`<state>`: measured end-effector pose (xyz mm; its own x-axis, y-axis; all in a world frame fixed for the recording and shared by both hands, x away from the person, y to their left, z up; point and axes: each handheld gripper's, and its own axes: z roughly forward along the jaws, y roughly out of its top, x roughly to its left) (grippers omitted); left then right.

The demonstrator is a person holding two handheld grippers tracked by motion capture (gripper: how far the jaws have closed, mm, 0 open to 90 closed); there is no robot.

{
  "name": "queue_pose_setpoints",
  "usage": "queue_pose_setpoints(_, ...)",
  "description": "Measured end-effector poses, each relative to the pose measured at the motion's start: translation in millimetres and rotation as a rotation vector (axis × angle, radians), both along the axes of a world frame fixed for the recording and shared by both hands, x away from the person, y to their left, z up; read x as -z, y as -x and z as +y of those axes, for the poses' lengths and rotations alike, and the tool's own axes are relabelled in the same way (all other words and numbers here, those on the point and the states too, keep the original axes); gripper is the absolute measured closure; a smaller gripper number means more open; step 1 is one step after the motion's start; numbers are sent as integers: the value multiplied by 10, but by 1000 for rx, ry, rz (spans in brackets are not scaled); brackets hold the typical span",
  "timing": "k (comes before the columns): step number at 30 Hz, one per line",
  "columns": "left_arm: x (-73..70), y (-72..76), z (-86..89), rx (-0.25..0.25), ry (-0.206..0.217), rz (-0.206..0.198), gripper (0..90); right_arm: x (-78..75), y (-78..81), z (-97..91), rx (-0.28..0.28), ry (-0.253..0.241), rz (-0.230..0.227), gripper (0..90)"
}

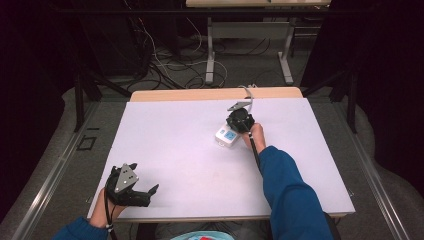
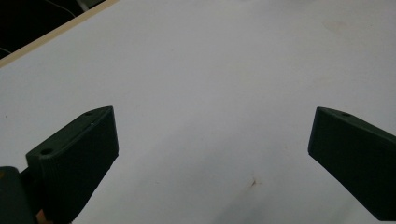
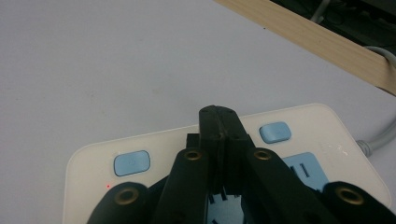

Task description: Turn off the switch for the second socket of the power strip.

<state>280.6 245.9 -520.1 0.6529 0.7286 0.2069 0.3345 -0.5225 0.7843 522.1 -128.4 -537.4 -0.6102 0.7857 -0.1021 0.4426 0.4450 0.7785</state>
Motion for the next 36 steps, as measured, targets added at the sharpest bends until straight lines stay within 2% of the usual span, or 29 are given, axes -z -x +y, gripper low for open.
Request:
queue_pose_setpoints(9,0,3,-4,-1,1,1,15,3,-2,-7,2,-1,-4,899)
queue_pose_setpoints(12,-1,3,0,0,2,-1,15,0,-1,-12,12,-6,1,862)
queue_pose_setpoints(16,1,5,-1,3,2,1,15,-31,2,-54,5,-29,-2,760)
queue_pose_setpoints(18,-1,8,0,3,5,0,15,-65,17,-74,4,-53,5,672)
queue_pose_setpoints(21,-5,5,4,3,-3,-7,15,-116,43,-102,-7,-63,9,557)
queue_pose_setpoints(23,-6,6,3,3,-5,-6,15,-150,62,-119,-22,-76,16,511)
queue_pose_setpoints(28,-5,6,4,4,-4,-7,15,-229,127,-143,-32,-102,36,334)
queue_pose_setpoints(30,-1,10,-1,3,6,0,15,-257,154,-157,-34,-104,42,285)
queue_pose_setpoints(32,-7,6,6,6,-8,-7,15,-288,186,-174,-45,-113,54,241)
queue_pose_setpoints(34,-7,7,6,5,-8,-7,15,-315,217,-196,-57,-113,52,212)
queue_pose_setpoints(35,-1,13,-1,3,7,2,15,-329,234,-206,-65,-119,53,194)
queue_pose_setpoints(36,-4,11,3,5,0,-1,15,-347,260,-214,-65,-122,61,183)
